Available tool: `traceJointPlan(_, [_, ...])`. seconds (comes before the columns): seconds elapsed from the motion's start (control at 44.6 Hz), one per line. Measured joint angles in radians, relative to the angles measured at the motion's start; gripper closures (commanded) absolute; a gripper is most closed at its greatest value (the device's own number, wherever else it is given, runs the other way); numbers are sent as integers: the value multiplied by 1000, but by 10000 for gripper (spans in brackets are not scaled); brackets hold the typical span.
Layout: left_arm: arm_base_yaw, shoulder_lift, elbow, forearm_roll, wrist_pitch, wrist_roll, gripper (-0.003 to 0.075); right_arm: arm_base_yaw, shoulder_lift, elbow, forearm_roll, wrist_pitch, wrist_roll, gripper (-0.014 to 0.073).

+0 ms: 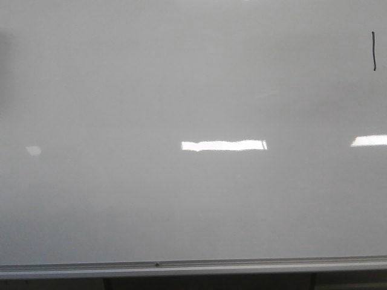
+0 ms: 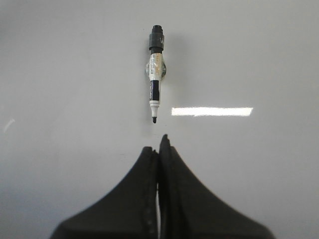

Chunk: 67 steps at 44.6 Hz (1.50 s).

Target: Write number 1 on whiteboard

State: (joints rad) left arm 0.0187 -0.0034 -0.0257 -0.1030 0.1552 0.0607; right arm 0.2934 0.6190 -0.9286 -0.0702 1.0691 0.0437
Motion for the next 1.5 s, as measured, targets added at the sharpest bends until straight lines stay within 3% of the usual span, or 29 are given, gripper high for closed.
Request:
traceJointPlan(0.224, [0,0,30,16,-168,0,739,0,-2,0,-2,0,0,663])
traceJointPlan(1.278, [0,0,30,21,-174,2,739,0,-2,1,-2,-2,0,663])
traceJointPlan(1.502, [0,0,30,21,-174,2,739,-48,-117,121,-2,-70,0,663])
